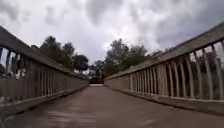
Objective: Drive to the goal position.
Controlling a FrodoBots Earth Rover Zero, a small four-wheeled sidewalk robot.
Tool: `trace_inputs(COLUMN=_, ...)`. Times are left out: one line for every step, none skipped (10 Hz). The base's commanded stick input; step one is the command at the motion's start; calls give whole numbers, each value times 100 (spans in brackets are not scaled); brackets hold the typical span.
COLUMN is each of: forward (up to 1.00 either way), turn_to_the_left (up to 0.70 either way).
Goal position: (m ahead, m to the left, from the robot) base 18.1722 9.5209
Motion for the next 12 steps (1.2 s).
trace_inputs(forward=85, turn_to_the_left=19)
trace_inputs(forward=85, turn_to_the_left=27)
trace_inputs(forward=85, turn_to_the_left=28)
trace_inputs(forward=85, turn_to_the_left=0)
trace_inputs(forward=85, turn_to_the_left=0)
trace_inputs(forward=85, turn_to_the_left=0)
trace_inputs(forward=85, turn_to_the_left=0)
trace_inputs(forward=85, turn_to_the_left=0)
trace_inputs(forward=85, turn_to_the_left=0)
trace_inputs(forward=85, turn_to_the_left=0)
trace_inputs(forward=85, turn_to_the_left=0)
trace_inputs(forward=85, turn_to_the_left=12)
